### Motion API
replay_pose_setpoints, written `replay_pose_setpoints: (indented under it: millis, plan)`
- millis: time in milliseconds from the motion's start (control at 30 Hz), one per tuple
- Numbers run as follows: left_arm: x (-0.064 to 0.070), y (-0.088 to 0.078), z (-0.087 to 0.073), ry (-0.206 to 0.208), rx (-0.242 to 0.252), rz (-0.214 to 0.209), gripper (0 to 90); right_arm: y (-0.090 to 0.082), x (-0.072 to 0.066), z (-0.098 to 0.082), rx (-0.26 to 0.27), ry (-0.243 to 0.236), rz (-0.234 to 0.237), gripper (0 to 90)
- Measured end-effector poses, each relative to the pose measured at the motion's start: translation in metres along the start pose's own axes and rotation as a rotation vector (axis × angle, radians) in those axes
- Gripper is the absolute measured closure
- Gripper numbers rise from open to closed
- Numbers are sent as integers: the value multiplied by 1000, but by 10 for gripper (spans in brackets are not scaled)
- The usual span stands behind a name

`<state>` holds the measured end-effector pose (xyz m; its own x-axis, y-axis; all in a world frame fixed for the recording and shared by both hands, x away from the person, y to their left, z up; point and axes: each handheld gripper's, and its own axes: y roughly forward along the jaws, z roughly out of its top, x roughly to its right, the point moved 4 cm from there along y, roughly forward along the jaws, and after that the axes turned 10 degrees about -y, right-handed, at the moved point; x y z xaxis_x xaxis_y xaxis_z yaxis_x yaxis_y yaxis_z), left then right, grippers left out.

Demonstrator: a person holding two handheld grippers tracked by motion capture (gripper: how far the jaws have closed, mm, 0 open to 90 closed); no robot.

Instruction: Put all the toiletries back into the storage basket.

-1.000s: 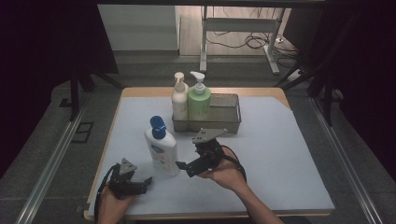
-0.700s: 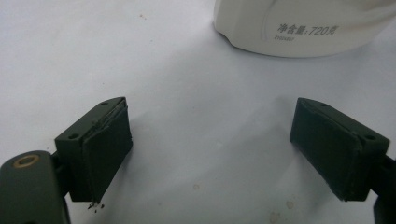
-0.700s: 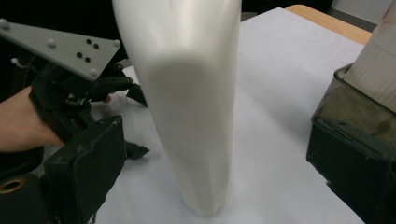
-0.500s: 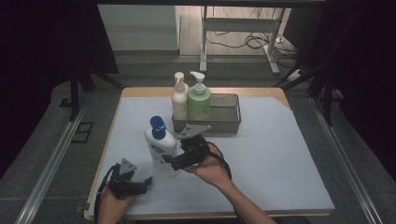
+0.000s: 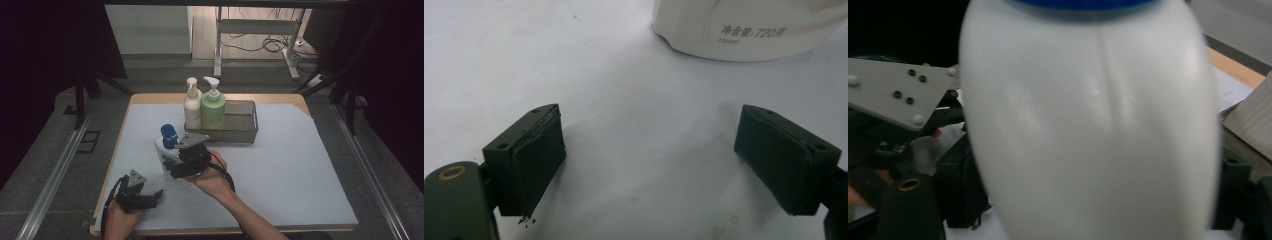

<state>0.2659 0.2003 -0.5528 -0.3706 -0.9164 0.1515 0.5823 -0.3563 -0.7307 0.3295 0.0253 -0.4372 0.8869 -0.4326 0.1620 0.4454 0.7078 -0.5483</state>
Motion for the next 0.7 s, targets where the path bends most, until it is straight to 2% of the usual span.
replay_pose_setpoints:
  millis: [200, 300, 700]
  plan:
    - [0, 0, 0, 0, 0, 0, 123, 9, -2, 0, -2, -13, -14, 268]
    - [0, 0, 0, 0, 0, 0, 123, 8, -5, 0, 18, -10, 16, 374]
    - [0, 0, 0, 0, 0, 0, 123, 3, -7, -1, 23, 6, 5, 397]
